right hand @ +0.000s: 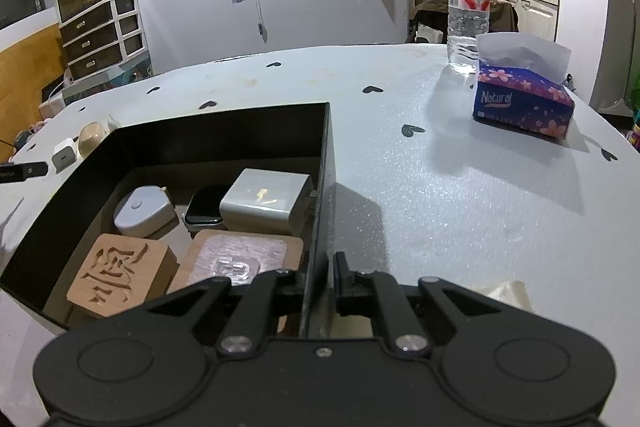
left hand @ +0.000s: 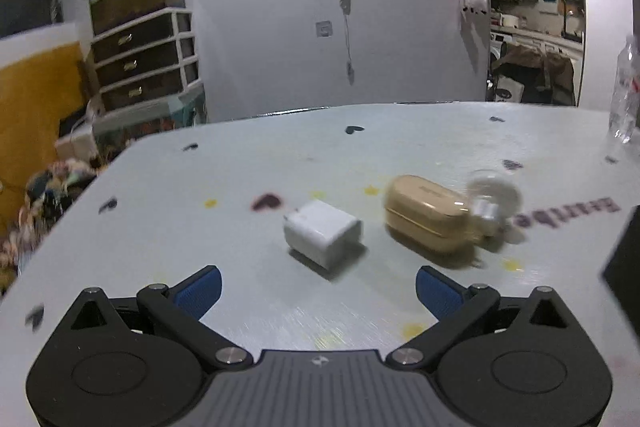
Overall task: Organize rigid objects
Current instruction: 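Move the left tool back to the small white charger cube, then grasp the white charger cube with the left tool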
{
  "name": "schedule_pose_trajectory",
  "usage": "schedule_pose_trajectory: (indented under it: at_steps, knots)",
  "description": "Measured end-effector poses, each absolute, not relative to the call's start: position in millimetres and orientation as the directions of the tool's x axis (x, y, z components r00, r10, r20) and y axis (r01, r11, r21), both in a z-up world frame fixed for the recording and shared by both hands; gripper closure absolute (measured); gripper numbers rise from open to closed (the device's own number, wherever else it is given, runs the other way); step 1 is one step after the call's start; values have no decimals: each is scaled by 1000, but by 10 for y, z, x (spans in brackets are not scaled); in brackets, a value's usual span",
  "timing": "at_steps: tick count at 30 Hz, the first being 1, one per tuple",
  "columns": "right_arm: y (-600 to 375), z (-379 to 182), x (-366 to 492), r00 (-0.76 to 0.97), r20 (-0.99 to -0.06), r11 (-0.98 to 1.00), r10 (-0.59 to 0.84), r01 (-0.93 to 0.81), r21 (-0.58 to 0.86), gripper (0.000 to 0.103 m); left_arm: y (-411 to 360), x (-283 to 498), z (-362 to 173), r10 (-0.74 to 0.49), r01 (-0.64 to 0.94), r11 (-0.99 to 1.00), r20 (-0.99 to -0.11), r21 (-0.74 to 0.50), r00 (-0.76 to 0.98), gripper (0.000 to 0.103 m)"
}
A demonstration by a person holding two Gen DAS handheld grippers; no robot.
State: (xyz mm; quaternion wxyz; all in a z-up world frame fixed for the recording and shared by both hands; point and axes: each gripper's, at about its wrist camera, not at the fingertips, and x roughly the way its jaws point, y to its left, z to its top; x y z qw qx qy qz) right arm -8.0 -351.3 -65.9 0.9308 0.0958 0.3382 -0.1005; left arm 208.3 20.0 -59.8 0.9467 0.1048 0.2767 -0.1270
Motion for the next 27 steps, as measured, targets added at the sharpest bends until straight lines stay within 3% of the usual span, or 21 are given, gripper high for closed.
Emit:
schedule_pose_trajectory:
  at_steps: [11,14,27]
  knots:
    - [-3494,-661,-56,742,-657,962,-129,254,98,96,88,2540,-788,-228,390,898,-545,202,807,31]
    - [-3492,-660,-55,741,-658,961,-131,258,100,96,88,2619,-792,-232,388,905,-559,177,796,49]
    - [-3498,-664,-59,742,-658,959,-130,263,106,96,135,2337,-694,-187,286,953,-540,105,821,56]
